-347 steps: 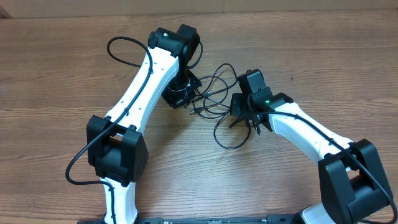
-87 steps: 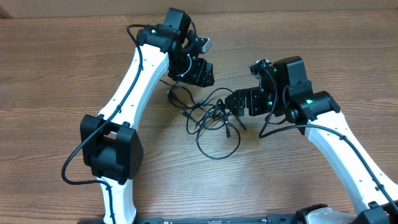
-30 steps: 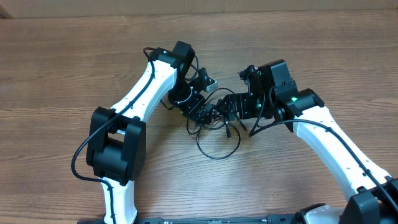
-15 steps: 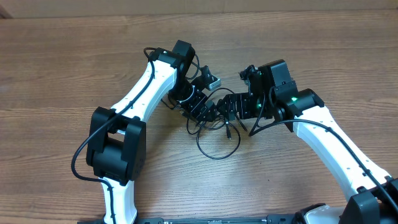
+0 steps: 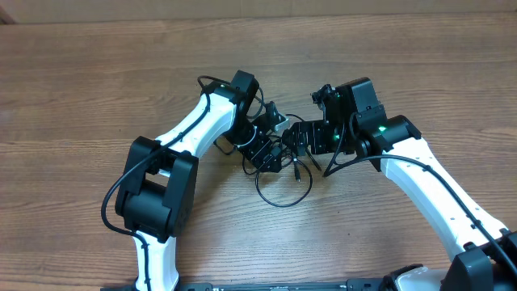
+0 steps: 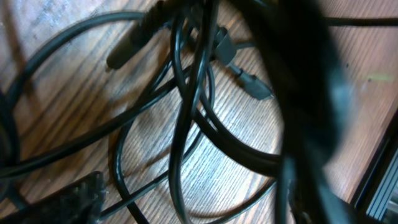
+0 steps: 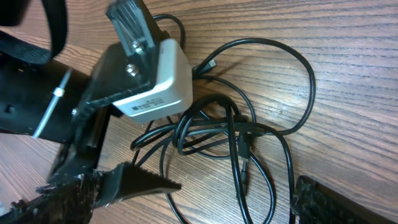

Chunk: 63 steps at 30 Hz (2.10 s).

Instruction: Untangle cables

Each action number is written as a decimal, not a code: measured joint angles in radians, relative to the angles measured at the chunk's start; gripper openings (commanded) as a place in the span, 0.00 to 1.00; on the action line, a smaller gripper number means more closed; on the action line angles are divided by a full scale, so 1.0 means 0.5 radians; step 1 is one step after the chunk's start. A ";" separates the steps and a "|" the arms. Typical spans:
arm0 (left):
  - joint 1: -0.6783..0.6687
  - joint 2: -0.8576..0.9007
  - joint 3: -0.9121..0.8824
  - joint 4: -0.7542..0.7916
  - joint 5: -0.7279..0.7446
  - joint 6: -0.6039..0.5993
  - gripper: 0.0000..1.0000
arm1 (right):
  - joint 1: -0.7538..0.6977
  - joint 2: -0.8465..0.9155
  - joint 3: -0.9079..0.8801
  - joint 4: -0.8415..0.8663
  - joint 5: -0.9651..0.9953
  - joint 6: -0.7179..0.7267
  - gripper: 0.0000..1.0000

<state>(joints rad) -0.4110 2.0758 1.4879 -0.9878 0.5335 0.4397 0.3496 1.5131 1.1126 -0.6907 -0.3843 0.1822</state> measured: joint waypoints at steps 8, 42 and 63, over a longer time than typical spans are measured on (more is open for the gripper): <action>0.000 0.000 -0.032 0.063 -0.005 -0.040 0.04 | 0.000 0.000 0.000 0.004 0.000 0.002 1.00; 0.150 0.001 0.587 -0.683 0.579 0.089 0.04 | 0.000 0.000 0.000 0.244 -0.072 -0.037 0.70; 0.092 0.001 0.587 -0.649 0.790 0.172 0.04 | -0.001 0.000 0.000 0.333 -0.175 0.014 0.15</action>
<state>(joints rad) -0.3649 2.0762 1.7813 -1.3125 0.9287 0.5255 0.3492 1.5131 1.1126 -0.5243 -0.4721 0.1894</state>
